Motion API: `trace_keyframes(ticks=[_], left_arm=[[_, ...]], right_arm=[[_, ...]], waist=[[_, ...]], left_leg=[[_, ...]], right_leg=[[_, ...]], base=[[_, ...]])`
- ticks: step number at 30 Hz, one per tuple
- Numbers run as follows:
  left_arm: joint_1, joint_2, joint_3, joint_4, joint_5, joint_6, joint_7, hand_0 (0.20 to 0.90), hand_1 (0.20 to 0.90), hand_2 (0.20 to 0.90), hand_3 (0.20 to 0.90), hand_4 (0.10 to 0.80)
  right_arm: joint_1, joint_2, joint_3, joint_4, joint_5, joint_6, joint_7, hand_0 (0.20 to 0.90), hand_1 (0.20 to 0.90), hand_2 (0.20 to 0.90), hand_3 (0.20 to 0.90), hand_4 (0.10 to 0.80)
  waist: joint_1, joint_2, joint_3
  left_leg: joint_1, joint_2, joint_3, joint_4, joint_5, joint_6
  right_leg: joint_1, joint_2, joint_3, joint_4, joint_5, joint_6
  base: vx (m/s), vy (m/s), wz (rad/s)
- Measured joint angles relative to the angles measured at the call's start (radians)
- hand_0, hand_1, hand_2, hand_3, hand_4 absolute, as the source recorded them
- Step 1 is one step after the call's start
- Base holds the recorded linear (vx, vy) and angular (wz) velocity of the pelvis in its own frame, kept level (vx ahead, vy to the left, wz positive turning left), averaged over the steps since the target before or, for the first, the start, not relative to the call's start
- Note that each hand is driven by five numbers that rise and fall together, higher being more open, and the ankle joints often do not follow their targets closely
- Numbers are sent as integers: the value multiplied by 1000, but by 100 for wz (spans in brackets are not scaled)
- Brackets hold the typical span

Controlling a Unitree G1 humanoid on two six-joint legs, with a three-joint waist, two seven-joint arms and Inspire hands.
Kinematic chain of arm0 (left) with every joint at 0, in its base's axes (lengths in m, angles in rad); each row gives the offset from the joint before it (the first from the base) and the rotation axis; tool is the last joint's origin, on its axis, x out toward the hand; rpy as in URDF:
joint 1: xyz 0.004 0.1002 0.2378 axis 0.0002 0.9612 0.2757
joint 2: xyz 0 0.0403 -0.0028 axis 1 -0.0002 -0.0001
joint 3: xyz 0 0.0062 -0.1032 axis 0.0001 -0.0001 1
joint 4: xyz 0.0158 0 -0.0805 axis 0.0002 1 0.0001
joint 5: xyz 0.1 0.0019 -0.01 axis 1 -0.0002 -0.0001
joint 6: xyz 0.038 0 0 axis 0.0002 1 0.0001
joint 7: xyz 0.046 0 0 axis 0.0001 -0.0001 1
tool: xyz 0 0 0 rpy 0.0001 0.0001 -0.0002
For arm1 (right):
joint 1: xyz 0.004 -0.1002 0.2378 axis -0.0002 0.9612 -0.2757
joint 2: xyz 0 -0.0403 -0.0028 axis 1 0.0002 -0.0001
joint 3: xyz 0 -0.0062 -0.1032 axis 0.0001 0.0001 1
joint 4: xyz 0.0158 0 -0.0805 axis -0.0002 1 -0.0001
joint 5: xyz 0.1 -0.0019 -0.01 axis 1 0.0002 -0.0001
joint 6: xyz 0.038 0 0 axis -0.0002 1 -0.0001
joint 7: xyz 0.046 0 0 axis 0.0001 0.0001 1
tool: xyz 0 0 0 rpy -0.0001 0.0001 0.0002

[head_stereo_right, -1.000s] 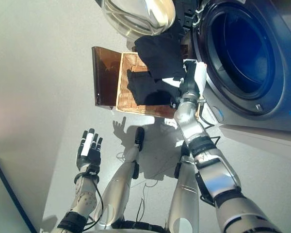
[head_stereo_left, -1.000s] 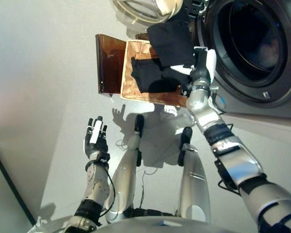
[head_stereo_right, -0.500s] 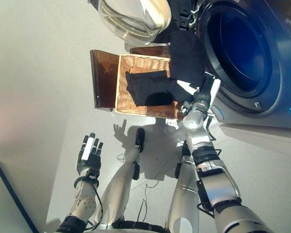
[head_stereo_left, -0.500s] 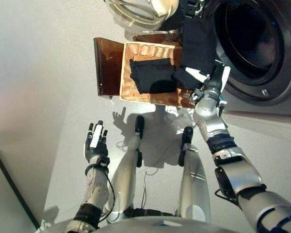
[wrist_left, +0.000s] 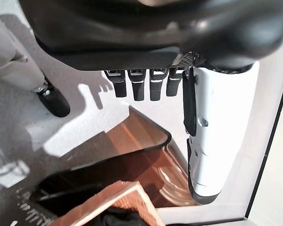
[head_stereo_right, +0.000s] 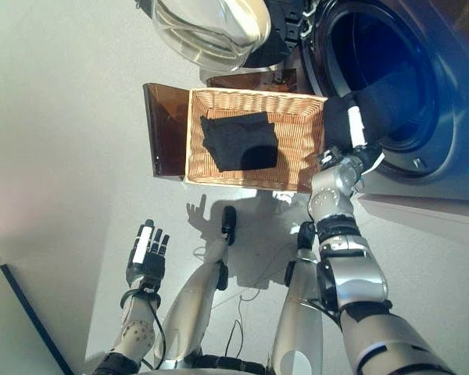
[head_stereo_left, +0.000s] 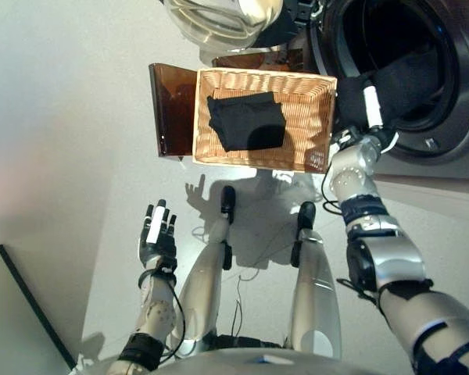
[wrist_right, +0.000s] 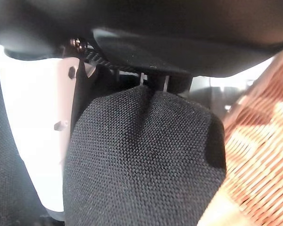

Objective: Pick up the clothes and place them into the washing machine

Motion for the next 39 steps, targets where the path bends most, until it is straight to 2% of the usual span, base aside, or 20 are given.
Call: trace_keyframes(ticks=[8, 11, 14, 19, 23, 29, 34, 36, 37, 39], left_arm=[[11, 7, -47, -51, -25, 21, -49, 900, 900, 900, 900, 800], [11, 8, -47, -52, -32, 21, -62, 900, 900, 900, 900, 800], [11, 14, -62, -54, -31, 21, -72, 900, 900, 900, 900, 800], [12, 31, -85, -55, -30, 23, -85, 900, 900, 900, 900, 800], [13, 50, -96, -72, -30, 23, -86, 900, 900, 900, 900, 800], [35, 53, -122, -104, -27, 24, -98, 900, 900, 900, 900, 800], [42, 54, -123, -117, -25, 23, -101, 900, 900, 900, 900, 800], [41, 54, -123, -118, -19, 23, -101, 900, 900, 900, 900, 800], [41, 54, -123, -119, -17, 23, -101, 900, 900, 900, 900, 800], [41, 54, -123, -119, -17, 23, -100, 900, 900, 900, 900, 800]], right_arm=[[-135, -93, 0, 164, 214, -14, 108, 200, 200, 200, 200, 300], [-178, -138, 5, 228, 249, -11, 130, 200, 200, 200, 200, 300], [-208, -203, 12, 271, 254, -5, 133, 200, 200, 200, 200, 300], [-297, -260, 22, 333, 254, 31, 133, 200, 200, 200, 200, 300], [-366, -317, 68, 355, 250, 41, 131, 200, 200, 200, 200, 300], [-464, -413, 120, 403, 244, 55, 127, 200, 200, 200, 200, 300], [-491, -433, 128, 404, 246, 53, 118, 200, 200, 200, 200, 300], [-492, -436, 131, 404, 246, 53, 109, 400, 400, 400, 400, 443], [-492, -437, 131, 404, 246, 53, 108, 900, 900, 900, 900, 800], [-492, -437, 131, 405, 246, 52, 107, 900, 900, 900, 900, 800]], waist=[[25, 4, -3], [32, 5, -3], [45, 5, -3], [51, 10, -7], [75, 17, -11], [104, 62, -42], [107, 69, -47], [106, 70, -48], [105, 70, -48], [104, 70, -48]], left_leg=[[-4, -5, -1, -5, 1, 1], [-2, -11, -2, -17, 11, 11], [3, -22, -2, -21, 14, 14], [6, -32, -7, -30, 22, 20], [5, -39, -9, -48, 26, 15], [-27, -58, -24, -55, 36, 16], [-33, -68, -39, -55, 43, 20], [-33, -70, -41, -55, 43, 20], [-33, -69, -41, -55, 43, 20], [-33, -69, -41, -55, 43, 20]], right_leg=[[-11, -4, 2, 7, -2, 2], [-12, -9, 1, 9, -6, 6], [-14, -17, 2, 16, -11, 12], [-14, -26, 2, 23, -17, 19], [-33, -33, 5, 36, -23, 24], [-81, -54, 5, 77, -44, 26], [-98, -62, 8, 100, -58, 28], [-100, -64, 9, 107, -62, 29], [-100, -64, 9, 107, -62, 29], [-100, -64, 9, 108, -62, 29]], base=[[11, -16, -1], [29, -34, 6], [23, -19, 5], [16, -12, 5], [9, -7, 1], [3, 10, 10], [-1, 15, 5], [6, 17, 4], [0, 0, 0], [0, 0, 0]])
